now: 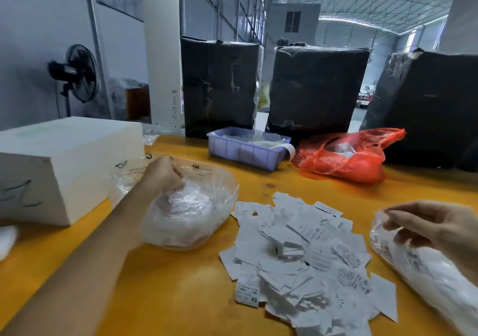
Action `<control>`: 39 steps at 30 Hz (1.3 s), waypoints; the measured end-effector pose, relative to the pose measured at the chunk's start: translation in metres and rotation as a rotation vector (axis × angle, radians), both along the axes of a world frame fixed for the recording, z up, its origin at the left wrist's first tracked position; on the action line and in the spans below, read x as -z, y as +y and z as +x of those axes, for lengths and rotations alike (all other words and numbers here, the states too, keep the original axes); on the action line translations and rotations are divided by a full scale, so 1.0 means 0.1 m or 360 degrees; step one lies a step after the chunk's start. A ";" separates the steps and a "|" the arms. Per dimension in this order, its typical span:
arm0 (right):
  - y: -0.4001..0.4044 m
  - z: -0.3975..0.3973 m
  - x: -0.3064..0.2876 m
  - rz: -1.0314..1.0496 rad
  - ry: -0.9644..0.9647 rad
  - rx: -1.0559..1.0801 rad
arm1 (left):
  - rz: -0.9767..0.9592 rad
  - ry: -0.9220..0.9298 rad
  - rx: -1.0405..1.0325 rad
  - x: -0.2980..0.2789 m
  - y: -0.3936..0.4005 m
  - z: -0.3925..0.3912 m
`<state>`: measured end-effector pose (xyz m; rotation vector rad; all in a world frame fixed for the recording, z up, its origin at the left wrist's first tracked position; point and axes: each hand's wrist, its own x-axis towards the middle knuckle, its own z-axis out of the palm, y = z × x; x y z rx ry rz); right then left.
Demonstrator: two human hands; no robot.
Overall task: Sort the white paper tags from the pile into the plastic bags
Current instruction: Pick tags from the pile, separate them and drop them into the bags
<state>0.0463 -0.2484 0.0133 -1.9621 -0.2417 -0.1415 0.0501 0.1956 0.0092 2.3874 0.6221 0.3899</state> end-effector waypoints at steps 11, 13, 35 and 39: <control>-0.85 0.40 0.35 -0.1741 0.0329 0.0371 | 0.0540 -0.0394 0.0084 -0.03 -0.52 0.09; -0.76 0.34 0.39 -0.1703 0.0288 0.0366 | 0.0453 -0.0541 0.0282 0.00 -0.74 0.08; 0.14 -0.07 0.07 0.0664 0.0248 -0.0358 | -0.1139 -0.0259 0.1383 0.34 -2.03 -0.30; 0.53 -0.15 0.16 0.0456 0.0270 -0.0605 | -0.1455 -0.0081 0.1468 0.31 -2.04 -0.33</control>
